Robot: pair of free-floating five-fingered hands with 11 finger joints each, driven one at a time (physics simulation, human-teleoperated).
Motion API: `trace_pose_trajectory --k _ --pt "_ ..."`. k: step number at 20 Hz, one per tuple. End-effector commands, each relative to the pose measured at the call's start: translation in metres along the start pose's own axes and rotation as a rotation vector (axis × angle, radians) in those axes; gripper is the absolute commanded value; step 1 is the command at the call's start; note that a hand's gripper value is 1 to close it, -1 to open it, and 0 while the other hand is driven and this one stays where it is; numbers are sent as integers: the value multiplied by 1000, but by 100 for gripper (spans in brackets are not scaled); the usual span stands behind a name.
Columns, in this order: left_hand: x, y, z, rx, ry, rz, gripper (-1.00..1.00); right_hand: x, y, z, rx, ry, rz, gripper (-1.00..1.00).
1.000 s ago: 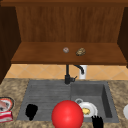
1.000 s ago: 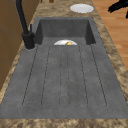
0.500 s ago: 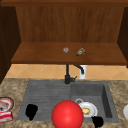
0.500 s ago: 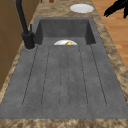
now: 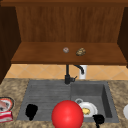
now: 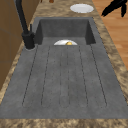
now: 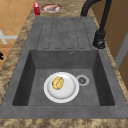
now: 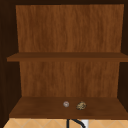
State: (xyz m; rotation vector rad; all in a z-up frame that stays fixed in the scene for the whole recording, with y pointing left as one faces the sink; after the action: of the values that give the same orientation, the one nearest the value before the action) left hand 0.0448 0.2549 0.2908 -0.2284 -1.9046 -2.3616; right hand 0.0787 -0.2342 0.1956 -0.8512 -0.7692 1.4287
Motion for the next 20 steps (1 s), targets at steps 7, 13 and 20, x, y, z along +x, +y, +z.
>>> trace_pose_trajectory --k 7,13,20 --pt "-1 -1 9 25 -2 10 -100 -1 -2 0 -12 0 10 0" --pt "-10 11 26 41 -12 23 -100 -1 -2 0 -20 2 4 0" --pt "-10 32 59 29 -15 79 -100 -1 -1 -1 -23 3 0 0"
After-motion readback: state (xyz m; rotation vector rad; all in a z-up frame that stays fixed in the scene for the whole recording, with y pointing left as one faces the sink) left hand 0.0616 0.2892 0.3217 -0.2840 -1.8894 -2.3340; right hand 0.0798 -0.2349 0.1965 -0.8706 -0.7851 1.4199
